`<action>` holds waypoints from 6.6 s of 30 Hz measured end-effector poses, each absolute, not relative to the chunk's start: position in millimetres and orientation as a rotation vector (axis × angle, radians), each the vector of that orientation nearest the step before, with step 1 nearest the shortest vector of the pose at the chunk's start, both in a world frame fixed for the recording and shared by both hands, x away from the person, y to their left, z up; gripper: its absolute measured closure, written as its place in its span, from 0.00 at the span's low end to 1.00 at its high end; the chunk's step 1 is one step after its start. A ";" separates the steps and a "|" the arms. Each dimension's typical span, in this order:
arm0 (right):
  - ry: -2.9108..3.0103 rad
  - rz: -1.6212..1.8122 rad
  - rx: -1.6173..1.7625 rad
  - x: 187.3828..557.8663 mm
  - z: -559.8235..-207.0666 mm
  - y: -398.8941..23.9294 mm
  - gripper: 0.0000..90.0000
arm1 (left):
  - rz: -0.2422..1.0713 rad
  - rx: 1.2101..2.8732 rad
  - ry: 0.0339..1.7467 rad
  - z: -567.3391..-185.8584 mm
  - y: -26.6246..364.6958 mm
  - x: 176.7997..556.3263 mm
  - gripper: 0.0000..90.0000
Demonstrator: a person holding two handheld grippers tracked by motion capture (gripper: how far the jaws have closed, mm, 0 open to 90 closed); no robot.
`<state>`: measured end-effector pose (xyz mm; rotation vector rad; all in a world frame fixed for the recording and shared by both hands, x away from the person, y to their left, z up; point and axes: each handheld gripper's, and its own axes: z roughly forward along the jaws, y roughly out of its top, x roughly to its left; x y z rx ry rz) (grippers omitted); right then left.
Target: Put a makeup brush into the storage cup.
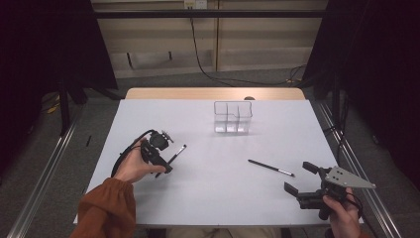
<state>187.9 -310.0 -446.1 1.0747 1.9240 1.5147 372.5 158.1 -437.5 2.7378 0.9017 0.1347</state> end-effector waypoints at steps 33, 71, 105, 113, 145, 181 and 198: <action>1.954 1.514 1.061 188.0 -446.7 -307.5 0.00 | -0.006 2.830 1.084 -446.0 145.3 379.4 0.79; 1.953 1.521 1.065 187.8 -446.9 -309.1 0.00 | 0.055 2.573 1.099 -439.2 173.6 371.1 0.94; 1.947 1.524 1.054 187.4 -446.5 -308.7 0.00 | 0.158 2.094 0.972 -430.9 213.0 341.9 0.94; 1.947 1.528 1.054 187.3 -446.3 -308.5 0.00 | 0.226 1.996 0.936 -430.2 219.9 335.9 0.94; 1.970 1.589 0.981 194.6 -442.0 -294.5 0.00 | 0.286 1.833 0.821 -418.8 202.9 310.0 0.94; 2.135 1.742 0.726 262.7 -406.4 -202.9 0.02 | 0.193 1.890 0.674 -419.3 148.5 291.5 0.94; 2.166 1.775 0.670 296.5 -378.8 -179.8 0.01 | 0.184 1.924 0.603 -408.4 117.3 294.5 0.94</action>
